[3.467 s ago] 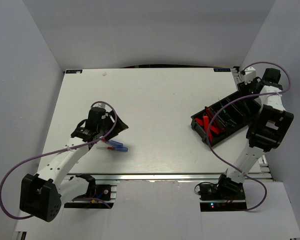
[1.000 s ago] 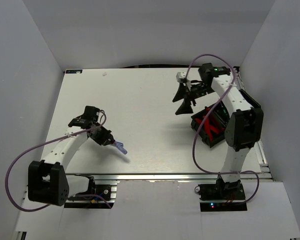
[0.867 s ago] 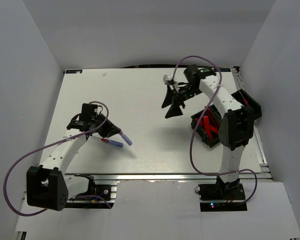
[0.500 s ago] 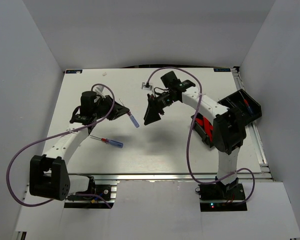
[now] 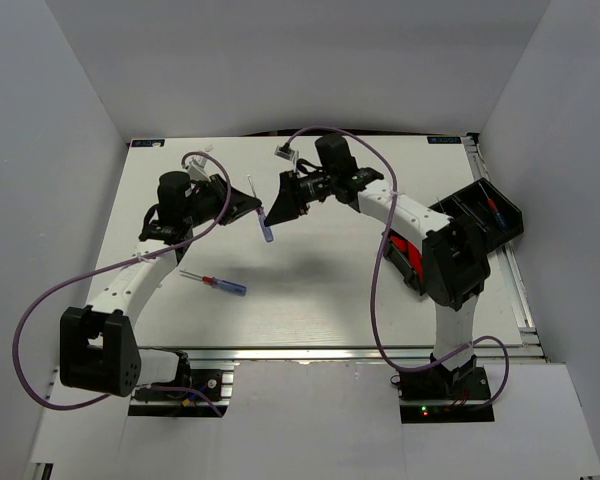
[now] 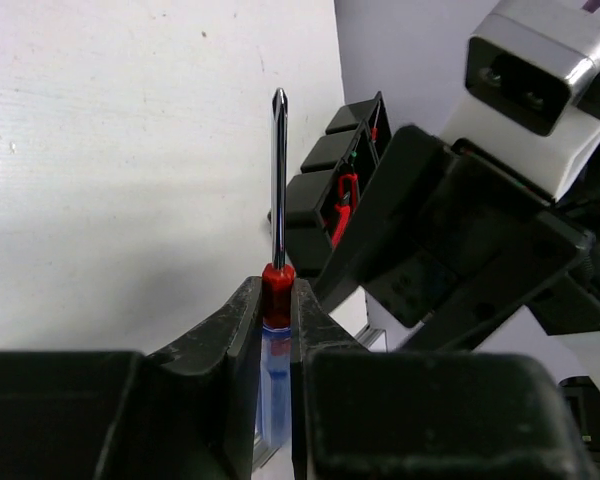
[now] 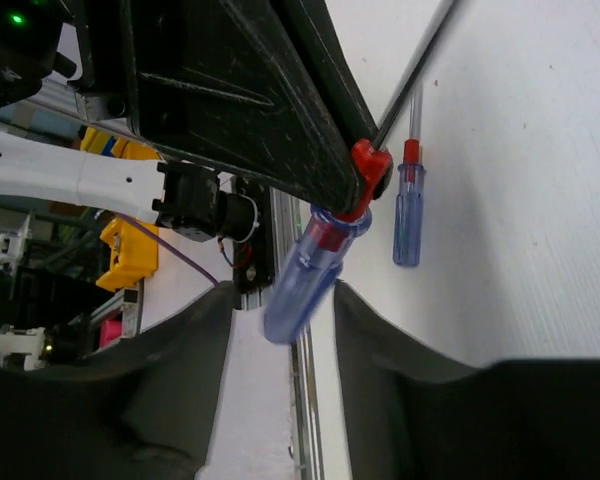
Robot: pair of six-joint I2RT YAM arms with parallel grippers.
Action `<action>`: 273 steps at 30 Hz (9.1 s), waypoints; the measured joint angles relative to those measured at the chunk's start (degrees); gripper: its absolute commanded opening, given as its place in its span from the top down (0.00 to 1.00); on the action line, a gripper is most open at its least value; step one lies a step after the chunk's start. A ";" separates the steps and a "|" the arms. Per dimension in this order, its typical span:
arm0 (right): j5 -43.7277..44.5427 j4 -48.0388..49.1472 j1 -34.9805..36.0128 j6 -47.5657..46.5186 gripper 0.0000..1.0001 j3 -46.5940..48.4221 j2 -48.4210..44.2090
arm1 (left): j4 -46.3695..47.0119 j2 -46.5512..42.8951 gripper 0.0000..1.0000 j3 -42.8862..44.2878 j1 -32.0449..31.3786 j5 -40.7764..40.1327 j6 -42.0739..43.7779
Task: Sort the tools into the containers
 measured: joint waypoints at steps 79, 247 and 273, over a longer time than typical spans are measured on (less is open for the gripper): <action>48.89 -27.76 -58.53 -74.34 1.00 -4.96 -9.05 | -8.98 -5.57 0.29 -10.14 4.52 -0.31 2.21; 24.65 -28.89 -37.83 -44.15 1.00 1.46 -10.99 | 3.74 -6.95 0.28 -4.09 -0.02 2.86 2.21; 62.23 -18.21 -55.28 -72.76 0.82 -11.26 -7.43 | 3.28 1.79 0.28 -4.92 1.11 6.60 2.78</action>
